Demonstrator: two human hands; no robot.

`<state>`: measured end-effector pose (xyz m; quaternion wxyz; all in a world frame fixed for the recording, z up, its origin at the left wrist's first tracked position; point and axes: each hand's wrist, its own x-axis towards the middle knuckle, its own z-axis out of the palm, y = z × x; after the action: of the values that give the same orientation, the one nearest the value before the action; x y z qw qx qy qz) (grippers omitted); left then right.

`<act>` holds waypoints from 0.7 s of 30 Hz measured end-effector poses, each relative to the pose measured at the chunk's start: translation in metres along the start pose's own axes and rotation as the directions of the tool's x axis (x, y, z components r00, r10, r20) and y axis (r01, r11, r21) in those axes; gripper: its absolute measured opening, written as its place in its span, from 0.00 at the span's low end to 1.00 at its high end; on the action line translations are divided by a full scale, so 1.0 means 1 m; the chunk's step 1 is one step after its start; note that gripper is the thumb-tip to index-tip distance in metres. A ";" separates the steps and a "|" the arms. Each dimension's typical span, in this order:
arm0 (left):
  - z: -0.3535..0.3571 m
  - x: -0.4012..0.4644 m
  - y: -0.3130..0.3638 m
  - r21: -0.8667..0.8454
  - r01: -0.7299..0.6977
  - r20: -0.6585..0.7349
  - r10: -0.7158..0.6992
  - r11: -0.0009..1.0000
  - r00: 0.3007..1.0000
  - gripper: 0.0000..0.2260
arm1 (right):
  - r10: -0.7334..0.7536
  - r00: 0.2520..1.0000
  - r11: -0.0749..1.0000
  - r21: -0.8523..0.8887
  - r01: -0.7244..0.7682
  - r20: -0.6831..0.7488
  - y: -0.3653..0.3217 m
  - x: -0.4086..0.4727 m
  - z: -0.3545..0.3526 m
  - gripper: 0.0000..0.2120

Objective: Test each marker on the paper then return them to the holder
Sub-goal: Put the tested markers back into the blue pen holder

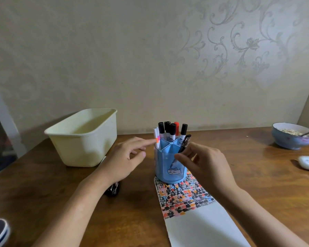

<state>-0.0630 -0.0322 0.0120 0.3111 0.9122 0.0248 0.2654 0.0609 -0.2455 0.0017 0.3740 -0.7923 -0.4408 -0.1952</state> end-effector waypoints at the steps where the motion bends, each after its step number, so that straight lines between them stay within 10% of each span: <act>1: -0.004 0.000 -0.002 -0.008 0.019 -0.011 -0.019 1.000 1.000 0.22 | 0.010 1.000 1.000 0.012 -0.010 0.022 0.000 -0.002 -0.001 0.08; 10: -0.026 -0.008 -0.038 0.434 0.181 0.225 -0.300 0.883 0.927 0.18 | 0.016 0.973 0.995 0.088 -0.038 0.231 -0.006 -0.025 0.006 0.09; 21: -0.023 -0.010 -0.040 0.475 0.201 0.278 -0.363 0.856 0.889 0.26 | -0.003 0.959 0.988 0.147 -0.041 0.283 -0.009 -0.027 0.006 0.12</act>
<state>-0.0787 0.0104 -0.0007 0.1355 0.9769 0.1620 0.0332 0.0389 -0.2527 -0.0159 0.3682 -0.7856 -0.4954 -0.0427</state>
